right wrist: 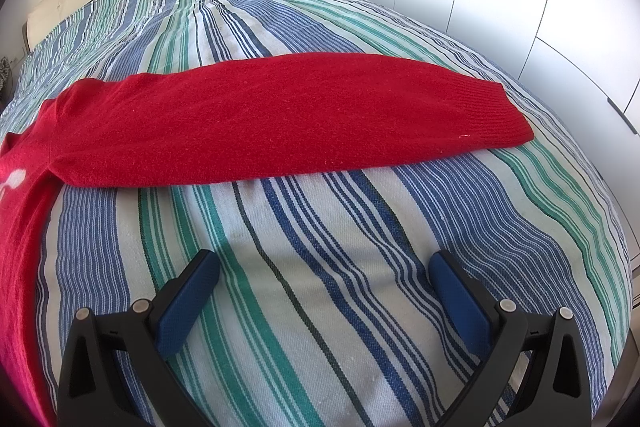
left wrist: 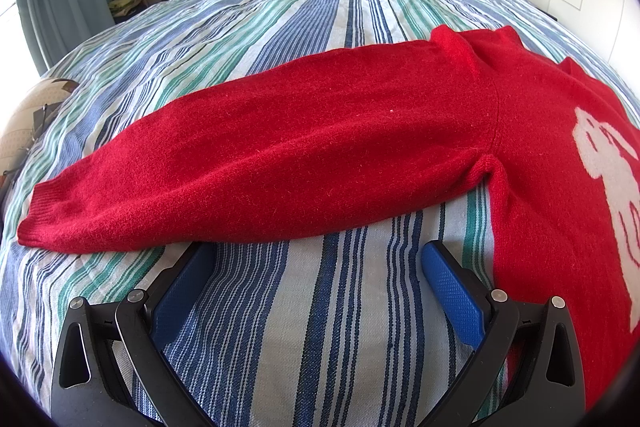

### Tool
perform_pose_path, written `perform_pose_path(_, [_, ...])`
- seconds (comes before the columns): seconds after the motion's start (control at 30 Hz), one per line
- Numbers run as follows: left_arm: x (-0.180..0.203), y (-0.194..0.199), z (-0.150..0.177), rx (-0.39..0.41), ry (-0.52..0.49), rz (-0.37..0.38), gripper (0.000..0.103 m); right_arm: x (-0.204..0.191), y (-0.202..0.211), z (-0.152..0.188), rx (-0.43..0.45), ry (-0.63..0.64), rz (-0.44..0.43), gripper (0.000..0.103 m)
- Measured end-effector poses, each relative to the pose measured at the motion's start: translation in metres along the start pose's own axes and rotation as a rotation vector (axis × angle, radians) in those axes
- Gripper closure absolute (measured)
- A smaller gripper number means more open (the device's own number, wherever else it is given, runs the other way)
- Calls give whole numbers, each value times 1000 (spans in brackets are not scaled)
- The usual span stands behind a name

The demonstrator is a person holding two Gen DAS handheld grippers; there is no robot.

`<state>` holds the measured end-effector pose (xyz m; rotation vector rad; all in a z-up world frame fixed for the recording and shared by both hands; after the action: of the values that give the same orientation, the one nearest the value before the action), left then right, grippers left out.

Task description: Fold small clothes

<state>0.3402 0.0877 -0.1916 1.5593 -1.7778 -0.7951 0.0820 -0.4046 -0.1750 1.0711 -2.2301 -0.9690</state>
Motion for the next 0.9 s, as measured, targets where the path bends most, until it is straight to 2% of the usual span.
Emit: perform_pose_path(0.9, [0, 0, 0, -1, 0, 6, 0, 0, 0, 0, 3, 4, 22, 0])
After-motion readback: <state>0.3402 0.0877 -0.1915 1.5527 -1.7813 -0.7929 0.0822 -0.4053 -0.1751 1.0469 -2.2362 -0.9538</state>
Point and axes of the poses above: each gripper's, at about its wrist camera, not at the fingertips, and y roughly against the way its jaws point, x to its right, z to its underside, the point moved 2 cm from there along -y, roughly the way its jaws point, and after that the axes turned 7 degrees about y, right-handed, at the moved point
